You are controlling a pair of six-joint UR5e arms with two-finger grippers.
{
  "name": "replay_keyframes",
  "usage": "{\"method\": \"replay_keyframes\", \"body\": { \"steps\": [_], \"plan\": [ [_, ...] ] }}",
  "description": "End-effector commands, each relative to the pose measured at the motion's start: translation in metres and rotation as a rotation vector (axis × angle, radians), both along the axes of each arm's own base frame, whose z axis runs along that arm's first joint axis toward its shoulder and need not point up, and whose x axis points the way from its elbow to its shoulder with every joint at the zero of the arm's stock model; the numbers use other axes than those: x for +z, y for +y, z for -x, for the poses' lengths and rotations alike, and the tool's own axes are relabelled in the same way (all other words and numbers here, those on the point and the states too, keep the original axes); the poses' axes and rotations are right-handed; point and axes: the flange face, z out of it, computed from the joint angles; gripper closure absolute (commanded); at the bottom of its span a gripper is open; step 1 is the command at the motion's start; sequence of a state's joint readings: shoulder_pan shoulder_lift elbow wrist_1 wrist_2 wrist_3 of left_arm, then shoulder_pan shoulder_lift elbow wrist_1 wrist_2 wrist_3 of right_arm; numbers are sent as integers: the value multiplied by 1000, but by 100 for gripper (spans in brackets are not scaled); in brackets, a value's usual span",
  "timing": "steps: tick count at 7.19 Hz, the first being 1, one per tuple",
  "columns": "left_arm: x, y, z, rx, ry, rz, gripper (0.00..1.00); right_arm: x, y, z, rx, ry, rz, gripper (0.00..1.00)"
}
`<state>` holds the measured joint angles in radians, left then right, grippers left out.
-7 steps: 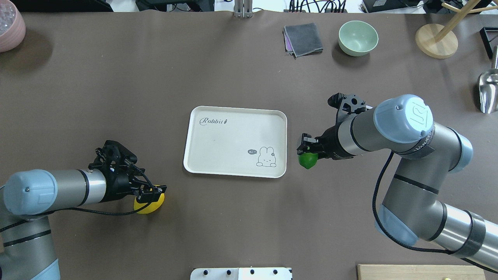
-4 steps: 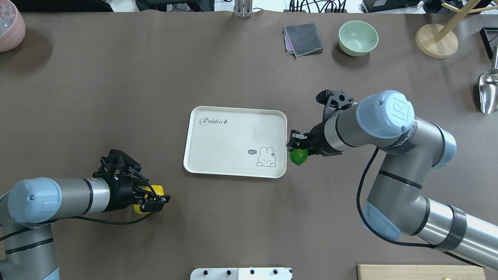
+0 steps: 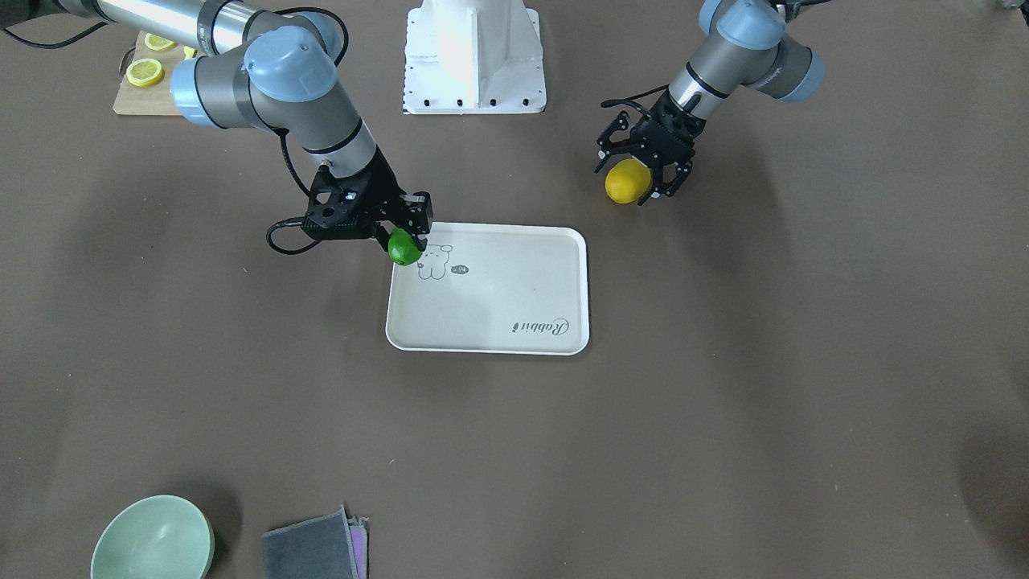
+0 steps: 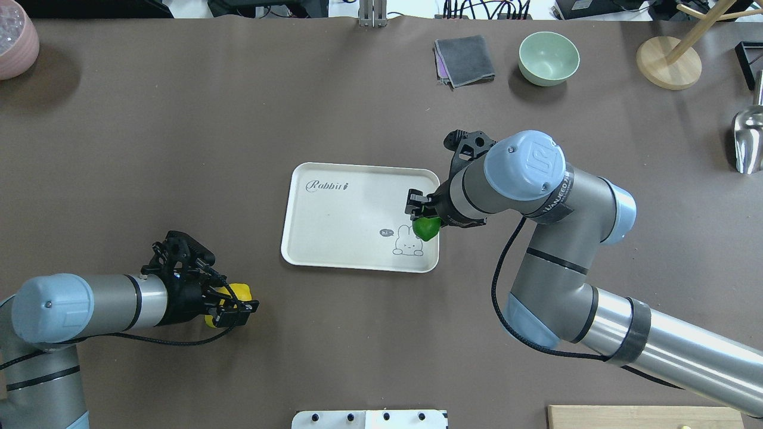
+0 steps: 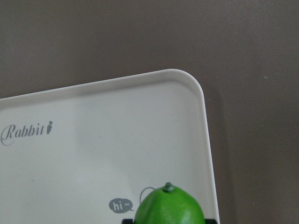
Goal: Place all lemons on tray
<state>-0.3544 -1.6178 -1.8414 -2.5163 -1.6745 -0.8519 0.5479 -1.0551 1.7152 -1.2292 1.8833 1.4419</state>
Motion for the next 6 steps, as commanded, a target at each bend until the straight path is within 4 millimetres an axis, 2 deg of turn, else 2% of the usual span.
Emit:
{"method": "replay_keyframes", "body": {
  "steps": [1,2,3,4,5,6],
  "plan": [
    [8,1,3,1,-15,4,23,2,2,11,5,11,-9,100],
    [12,2,6,1,-21,7,37,2,5,14,0,12,-8,100],
    [2,6,12,3,2,17,81,1,5,14,-1,11,-9,100],
    [-7,9,26,6,17,14,100,-1,6,15,-3,5,-12,100],
    [-16,16,41,56,37,25,100,-10,7,18,-1,-3,-7,100],
    [-27,11,42,89,60,34,100,-9,9,25,-1,2,-4,100]
  ]
}}
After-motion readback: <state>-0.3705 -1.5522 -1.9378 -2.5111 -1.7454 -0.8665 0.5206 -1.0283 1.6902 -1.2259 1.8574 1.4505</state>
